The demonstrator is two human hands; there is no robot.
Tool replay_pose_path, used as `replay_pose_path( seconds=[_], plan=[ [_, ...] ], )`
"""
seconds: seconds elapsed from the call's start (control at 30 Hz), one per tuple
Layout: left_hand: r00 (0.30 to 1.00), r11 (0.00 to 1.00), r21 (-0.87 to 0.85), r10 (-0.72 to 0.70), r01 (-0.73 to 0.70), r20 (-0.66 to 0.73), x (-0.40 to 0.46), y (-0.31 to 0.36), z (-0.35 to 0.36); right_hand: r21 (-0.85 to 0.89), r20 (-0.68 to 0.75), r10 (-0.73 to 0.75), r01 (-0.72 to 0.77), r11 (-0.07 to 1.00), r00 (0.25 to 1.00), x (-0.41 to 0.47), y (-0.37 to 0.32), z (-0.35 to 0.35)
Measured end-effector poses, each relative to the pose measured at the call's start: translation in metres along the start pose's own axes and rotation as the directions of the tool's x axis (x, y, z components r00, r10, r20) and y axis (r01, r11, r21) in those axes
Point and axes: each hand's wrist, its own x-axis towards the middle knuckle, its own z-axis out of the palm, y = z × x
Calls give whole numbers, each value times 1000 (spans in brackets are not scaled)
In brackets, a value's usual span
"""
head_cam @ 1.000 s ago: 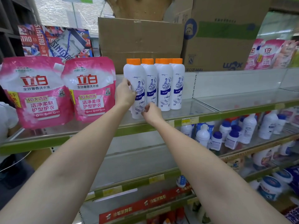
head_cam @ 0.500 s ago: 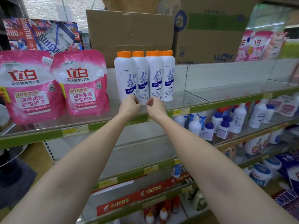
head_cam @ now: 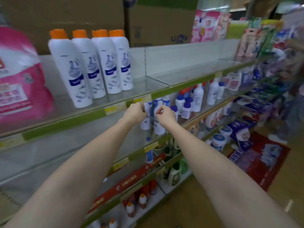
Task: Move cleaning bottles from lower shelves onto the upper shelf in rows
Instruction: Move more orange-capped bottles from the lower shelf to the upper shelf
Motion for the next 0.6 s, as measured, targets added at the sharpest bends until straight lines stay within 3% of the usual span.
replay_pose_path(
  seconds=[0.33, 0.6],
  plan=[
    [960, 983, -60, 180, -171, 216, 41, 85, 99, 10, -84, 228, -228, 974, 970, 17, 109, -67],
    [933, 972, -59, 236, -228, 272, 85, 167, 159, 98, -162, 285, -272, 957, 945, 60, 186, -122]
  ],
)
